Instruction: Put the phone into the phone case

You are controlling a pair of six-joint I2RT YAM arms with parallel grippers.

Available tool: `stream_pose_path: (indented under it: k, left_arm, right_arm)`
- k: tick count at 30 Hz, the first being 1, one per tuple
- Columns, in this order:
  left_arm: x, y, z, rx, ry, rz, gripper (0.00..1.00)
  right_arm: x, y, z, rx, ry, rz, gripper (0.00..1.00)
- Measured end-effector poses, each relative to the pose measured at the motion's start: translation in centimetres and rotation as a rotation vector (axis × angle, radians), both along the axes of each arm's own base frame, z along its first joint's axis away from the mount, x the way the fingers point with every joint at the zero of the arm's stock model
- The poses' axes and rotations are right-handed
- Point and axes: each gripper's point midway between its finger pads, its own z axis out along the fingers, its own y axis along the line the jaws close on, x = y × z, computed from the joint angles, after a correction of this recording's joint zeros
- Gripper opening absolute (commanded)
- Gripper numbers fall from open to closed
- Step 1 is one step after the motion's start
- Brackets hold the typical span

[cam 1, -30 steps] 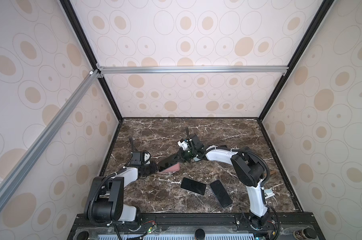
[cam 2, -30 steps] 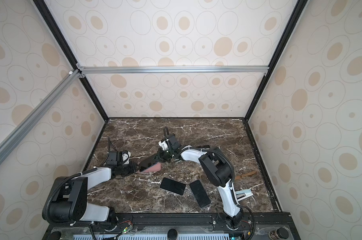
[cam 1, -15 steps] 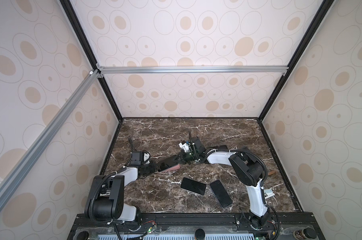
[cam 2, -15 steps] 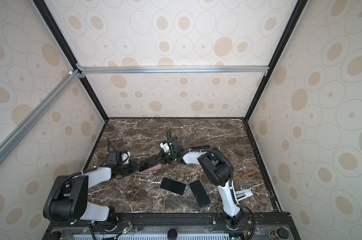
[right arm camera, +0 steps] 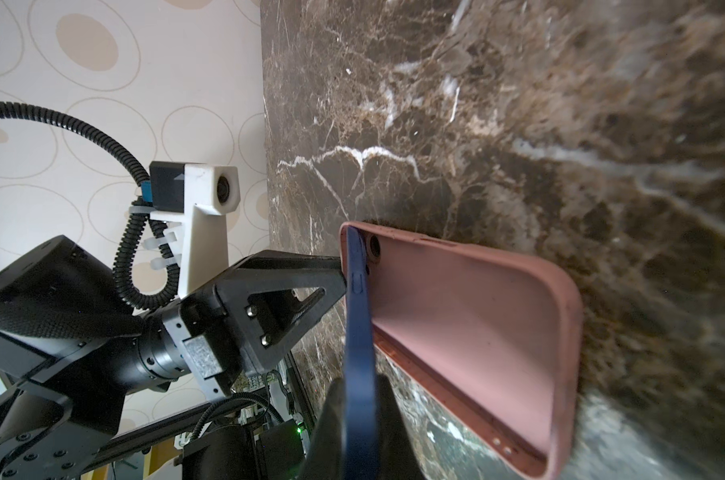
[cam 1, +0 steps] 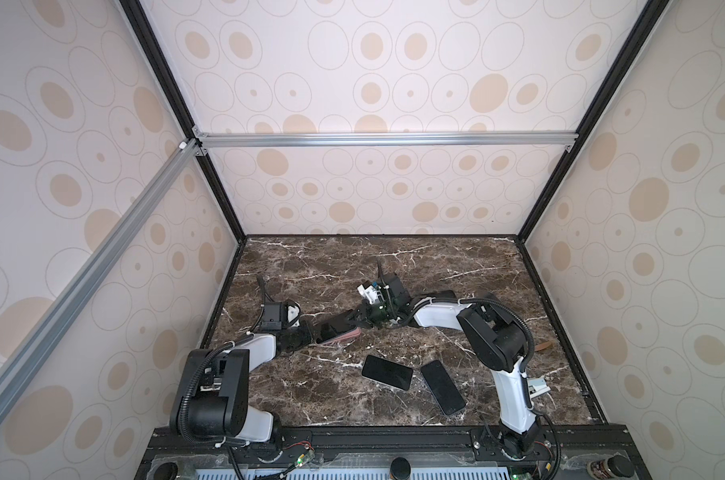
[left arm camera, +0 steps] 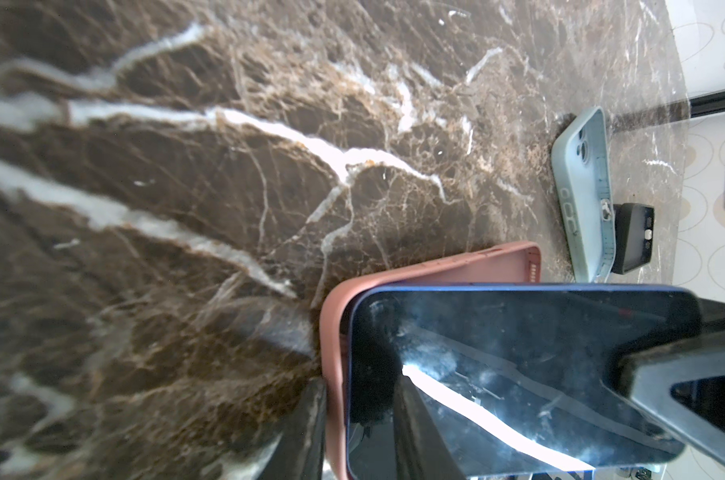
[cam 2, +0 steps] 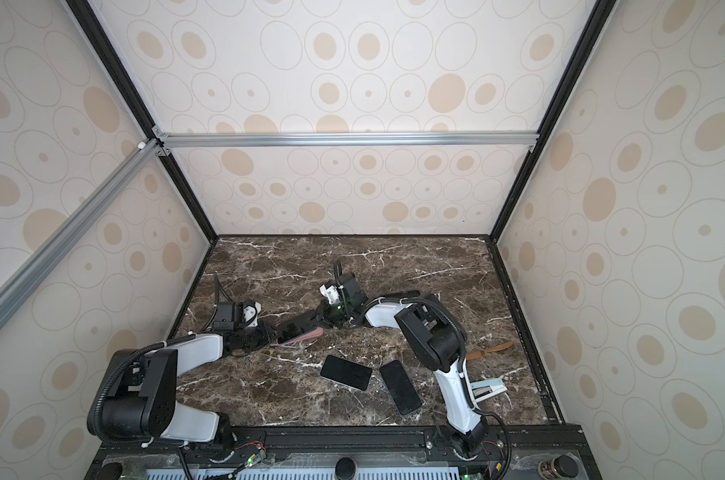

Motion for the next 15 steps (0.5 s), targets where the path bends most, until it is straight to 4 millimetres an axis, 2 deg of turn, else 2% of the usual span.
stream_pose_path:
  k: [15]
  left_arm:
    - [0.39, 0.05, 0.12, -0.005, -0.013, 0.004, 0.3]
  right_arm:
    - [0.57, 0.72, -0.24, 0.009, 0.015, 0.038, 0.0]
